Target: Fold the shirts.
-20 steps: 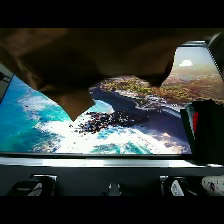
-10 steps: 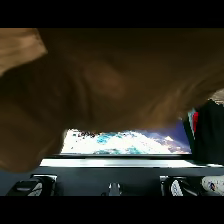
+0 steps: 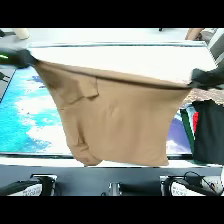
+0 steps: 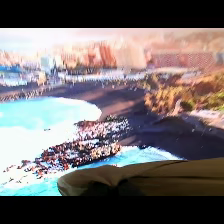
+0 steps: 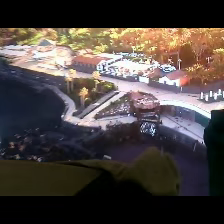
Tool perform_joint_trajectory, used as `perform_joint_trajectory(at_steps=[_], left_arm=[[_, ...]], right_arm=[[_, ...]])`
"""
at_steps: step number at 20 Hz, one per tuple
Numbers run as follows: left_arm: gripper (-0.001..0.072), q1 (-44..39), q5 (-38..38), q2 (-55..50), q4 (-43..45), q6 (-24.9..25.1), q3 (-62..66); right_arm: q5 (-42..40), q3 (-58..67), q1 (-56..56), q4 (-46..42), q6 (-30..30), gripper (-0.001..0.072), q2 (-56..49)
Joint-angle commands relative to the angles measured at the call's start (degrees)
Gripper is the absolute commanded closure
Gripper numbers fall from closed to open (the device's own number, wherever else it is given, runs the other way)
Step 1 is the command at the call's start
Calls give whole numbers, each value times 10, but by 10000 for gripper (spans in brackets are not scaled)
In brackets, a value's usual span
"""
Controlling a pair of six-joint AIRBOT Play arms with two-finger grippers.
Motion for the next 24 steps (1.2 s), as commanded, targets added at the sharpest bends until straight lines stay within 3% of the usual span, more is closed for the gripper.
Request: perform_joint_trajectory(at_steps=[1,7,10,11,14,17,20,21,22,23,24], left_arm=[[680,-5,23,-143,-21,10,-18],[680,-6,252,-238,-83,8,-18],[680,-8,290,-272,-102,8,-18],[680,-8,280,-275,-101,9,-18],[680,4,195,-242,-80,82,-11],[680,9,13,-237,-42,32,-24],[676,-6,-20,-245,-48,25,-99],[555,-9,-20,-246,-62,25,-110],[304,-9,-28,-244,-77,24,-109],[174,-3,-44,-236,-82,25,-104],[177,5,-58,-223,-79,30,-104]], right_arm=[[-165,-8,64,-48,52,686,-121],[-397,-8,65,-18,79,686,-191],[-404,-9,65,-15,85,686,-217],[-381,-8,64,-11,85,685,-220],[-245,-8,64,-32,46,684,-190],[-76,-24,64,-42,22,684,-200],[-50,-43,65,-35,30,682,-245],[-63,-43,64,-29,52,562,-248],[-59,-38,61,-22,59,302,-243],[-41,-33,59,-16,52,259,-231],[-13,-31,50,-16,38,257,-214]])
